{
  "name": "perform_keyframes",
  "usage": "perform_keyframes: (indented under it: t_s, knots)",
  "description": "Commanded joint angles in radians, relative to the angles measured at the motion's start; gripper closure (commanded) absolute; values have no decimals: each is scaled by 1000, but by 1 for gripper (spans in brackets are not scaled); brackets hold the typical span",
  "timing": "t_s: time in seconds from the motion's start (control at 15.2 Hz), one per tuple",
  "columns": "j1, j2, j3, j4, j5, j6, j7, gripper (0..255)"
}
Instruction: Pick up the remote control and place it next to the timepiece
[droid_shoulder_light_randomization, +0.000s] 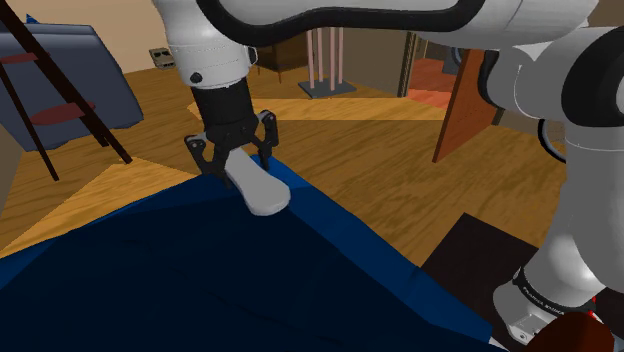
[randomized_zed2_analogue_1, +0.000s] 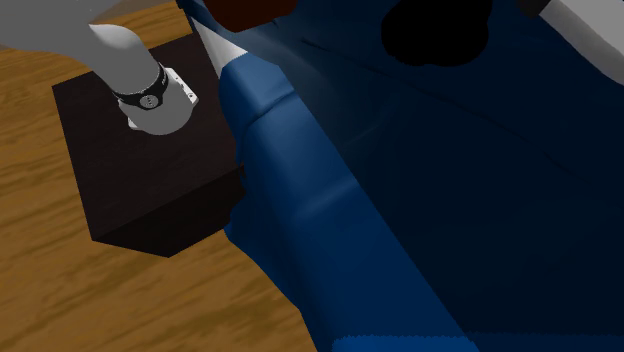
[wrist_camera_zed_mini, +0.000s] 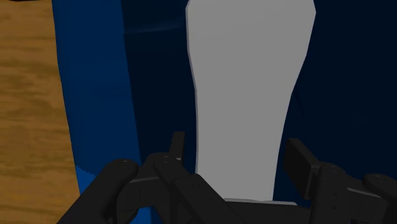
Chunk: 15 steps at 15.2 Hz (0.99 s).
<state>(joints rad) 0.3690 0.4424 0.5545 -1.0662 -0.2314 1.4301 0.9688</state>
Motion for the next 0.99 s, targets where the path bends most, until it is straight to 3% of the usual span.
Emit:
perform_keyframes:
  t_s: [0.0,0.2,0.33,0.53,0.92]
  knots:
    - [18,23,-2,65,-12,-42,0,255]
    - [40,49,-5,139,-26,-89,-1,255]
    - [-30,-85,17,-64,37,-15,4,255]
    - [-97,-252,32,-283,124,56,-7,255]
    - [-145,-548,17,-594,285,119,-59,255]
